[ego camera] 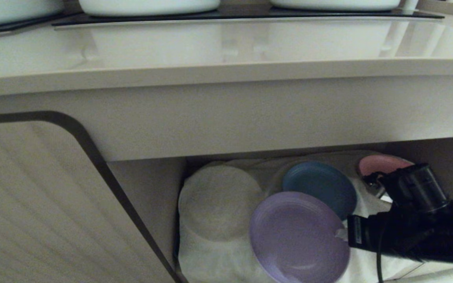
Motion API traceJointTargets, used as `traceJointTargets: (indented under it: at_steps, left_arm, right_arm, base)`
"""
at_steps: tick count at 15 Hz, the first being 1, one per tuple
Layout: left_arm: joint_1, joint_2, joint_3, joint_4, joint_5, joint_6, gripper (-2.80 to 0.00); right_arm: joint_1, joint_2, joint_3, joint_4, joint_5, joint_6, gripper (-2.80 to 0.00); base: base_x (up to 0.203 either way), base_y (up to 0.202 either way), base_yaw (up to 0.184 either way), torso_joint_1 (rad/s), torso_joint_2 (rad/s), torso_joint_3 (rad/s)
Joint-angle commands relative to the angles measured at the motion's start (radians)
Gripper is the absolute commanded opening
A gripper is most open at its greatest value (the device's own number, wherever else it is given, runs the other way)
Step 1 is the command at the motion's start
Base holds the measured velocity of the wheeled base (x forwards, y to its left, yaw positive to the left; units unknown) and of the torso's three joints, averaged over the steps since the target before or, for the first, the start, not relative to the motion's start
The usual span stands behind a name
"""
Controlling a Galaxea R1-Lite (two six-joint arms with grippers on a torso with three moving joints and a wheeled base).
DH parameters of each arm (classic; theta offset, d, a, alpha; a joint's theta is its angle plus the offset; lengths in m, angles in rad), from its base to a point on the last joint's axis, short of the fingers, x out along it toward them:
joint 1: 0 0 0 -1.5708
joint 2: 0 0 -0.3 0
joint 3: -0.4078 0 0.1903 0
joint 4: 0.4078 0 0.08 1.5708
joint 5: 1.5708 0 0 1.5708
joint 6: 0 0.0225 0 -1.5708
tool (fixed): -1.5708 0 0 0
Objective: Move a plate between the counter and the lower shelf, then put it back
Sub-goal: Pick up the plate in the cupboard, then put the plate
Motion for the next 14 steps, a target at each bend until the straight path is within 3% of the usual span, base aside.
traceJointTargets:
  at_steps: [1,4,14]
  left_arm:
    - [0.000,0.000,0.000,0.000,-0.001,0.000,-2.80]
    - [0.000,0.000,0.000,0.000,-0.001,0.000,-2.80]
    - [0.000,0.000,0.000,0.000,-0.001,0.000,-2.80]
  right_arm:
    - [-0.002,-0.056,0.032,-0.001,0.000,0.003,-2.80]
    - [-0.014,-0.111,0.070,0.003,0.000,0.002,-2.80]
    - [-0.049,-0.299,0.121,0.195,-0.004,-0.004,-2.80]
  base:
    - [0.000,0.000,0.000,0.000,0.00,0.000]
    - [0.000,0.000,0.000,0.000,0.00,0.000]
    - [0.000,0.000,0.000,0.000,0.00,0.000]
